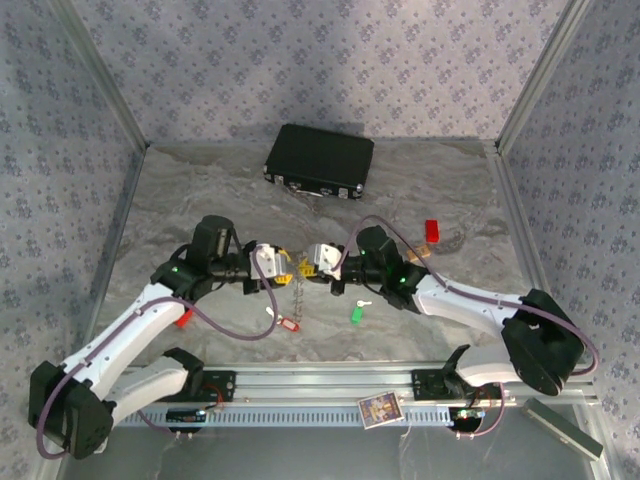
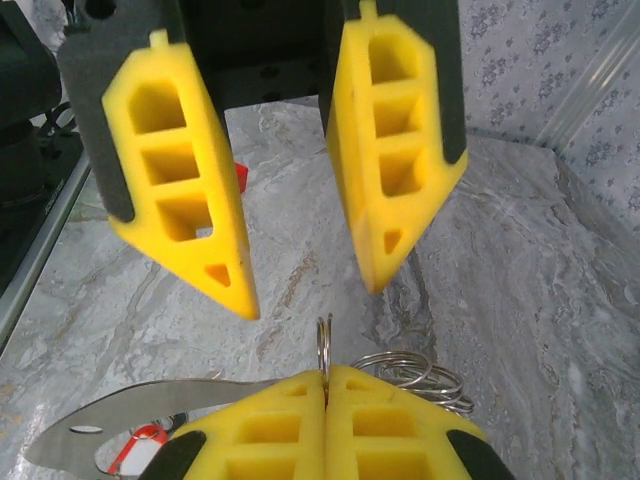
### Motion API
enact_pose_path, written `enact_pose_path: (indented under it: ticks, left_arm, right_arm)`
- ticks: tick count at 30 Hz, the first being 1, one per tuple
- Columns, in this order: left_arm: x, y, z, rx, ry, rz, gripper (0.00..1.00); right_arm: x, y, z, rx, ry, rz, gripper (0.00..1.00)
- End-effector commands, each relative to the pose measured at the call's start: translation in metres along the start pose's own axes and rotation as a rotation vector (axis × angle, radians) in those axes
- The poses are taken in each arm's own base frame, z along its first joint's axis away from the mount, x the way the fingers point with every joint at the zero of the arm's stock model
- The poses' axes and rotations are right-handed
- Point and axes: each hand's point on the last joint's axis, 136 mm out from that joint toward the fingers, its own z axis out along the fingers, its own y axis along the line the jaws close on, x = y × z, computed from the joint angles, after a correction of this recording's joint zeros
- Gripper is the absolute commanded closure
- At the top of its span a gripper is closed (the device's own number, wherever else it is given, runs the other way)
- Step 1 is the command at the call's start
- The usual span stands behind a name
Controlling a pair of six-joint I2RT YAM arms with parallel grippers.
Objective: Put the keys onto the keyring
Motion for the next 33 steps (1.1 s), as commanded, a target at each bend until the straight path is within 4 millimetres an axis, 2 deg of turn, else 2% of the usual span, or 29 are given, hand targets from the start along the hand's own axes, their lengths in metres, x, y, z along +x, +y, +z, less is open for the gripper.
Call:
enact_pose_path:
  ticks: [1,14,21,33]
  left_arm:
    - [-0.010,-0.010,0.002,0.069,-0.048,0.039,0.64]
    - [-0.014,-0.009,0.009,0.085,-0.062,0.016,0.79]
    - [-0.018,-0.009,0.008,0.080,-0.078,0.019,0.79]
    - [-0.027,-0.004,0.007,0.066,-0.105,0.030,0.87]
  right_arm:
    - [-0.023,-0.005,-0.005,-0.004,-0.045,-0.045,1.00]
    - [-0.033,-0.003,-0.002,-0.020,-0.072,-0.052,1.00]
    - [-0.031,0.001,0.001,-0.036,-0.066,-0.049,1.00]
    - [-0.029,0.004,0.001,-0.048,-0.054,-0.055,1.00]
